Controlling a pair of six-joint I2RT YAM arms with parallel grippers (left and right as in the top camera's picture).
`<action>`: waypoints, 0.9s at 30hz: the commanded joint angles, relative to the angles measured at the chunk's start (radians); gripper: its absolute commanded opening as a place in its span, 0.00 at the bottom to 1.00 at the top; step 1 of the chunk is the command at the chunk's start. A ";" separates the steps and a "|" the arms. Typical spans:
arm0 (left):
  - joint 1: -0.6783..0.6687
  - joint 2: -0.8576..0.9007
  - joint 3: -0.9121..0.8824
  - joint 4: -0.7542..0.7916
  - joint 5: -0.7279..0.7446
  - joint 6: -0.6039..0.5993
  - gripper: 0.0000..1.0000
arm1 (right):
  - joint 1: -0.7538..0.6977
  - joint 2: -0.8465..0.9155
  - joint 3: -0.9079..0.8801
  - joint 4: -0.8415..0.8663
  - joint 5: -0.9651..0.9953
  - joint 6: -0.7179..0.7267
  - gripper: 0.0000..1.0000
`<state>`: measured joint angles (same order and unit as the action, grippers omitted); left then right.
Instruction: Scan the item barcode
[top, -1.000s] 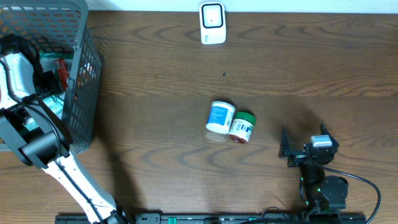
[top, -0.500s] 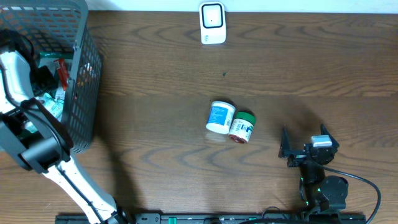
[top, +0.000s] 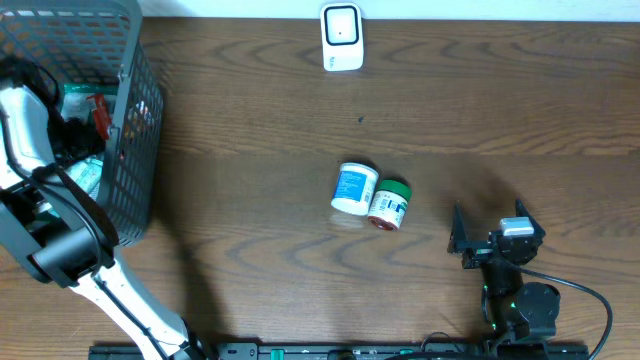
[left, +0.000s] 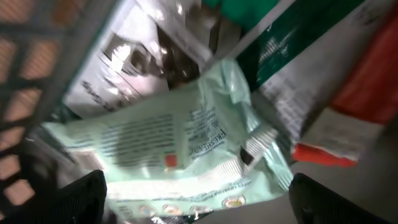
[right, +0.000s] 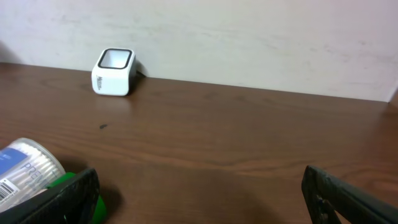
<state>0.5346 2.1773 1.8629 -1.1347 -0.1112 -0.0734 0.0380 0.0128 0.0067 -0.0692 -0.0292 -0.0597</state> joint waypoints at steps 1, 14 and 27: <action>-0.001 -0.006 -0.072 0.037 -0.019 -0.055 0.90 | 0.015 -0.002 -0.001 -0.003 0.002 -0.008 0.99; 0.008 -0.007 -0.205 0.208 -0.032 -0.077 0.68 | 0.015 -0.002 -0.001 -0.003 0.002 -0.008 0.99; 0.008 -0.293 -0.154 0.248 -0.033 -0.059 0.25 | 0.015 -0.002 -0.001 -0.003 0.002 -0.008 0.99</action>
<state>0.5446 2.0380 1.6905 -0.9089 -0.1589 -0.1307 0.0380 0.0128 0.0067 -0.0692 -0.0292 -0.0597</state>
